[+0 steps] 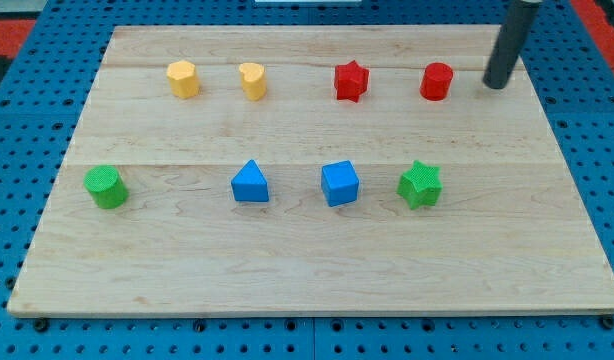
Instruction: Slide the red circle and the red star diagonal to each other
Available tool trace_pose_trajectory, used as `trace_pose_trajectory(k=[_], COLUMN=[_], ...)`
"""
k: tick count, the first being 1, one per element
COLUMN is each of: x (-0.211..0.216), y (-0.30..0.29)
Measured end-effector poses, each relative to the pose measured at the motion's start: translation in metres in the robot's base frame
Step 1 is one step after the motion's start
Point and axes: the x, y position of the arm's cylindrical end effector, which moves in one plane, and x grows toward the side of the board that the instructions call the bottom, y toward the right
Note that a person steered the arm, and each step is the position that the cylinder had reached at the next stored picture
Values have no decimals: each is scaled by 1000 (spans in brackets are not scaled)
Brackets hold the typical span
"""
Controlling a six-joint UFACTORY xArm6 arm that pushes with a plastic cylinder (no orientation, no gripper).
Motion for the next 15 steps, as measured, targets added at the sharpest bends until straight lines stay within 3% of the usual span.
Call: trace_pose_trajectory(k=[1,2,3,4,5,6,7,8,10,13,15], x=[9,44,32,-16,-22,-20,0,65,6,-1,24], y=[60,75,25,-34,-124,-137,-78,-116,-246,-315,-315])
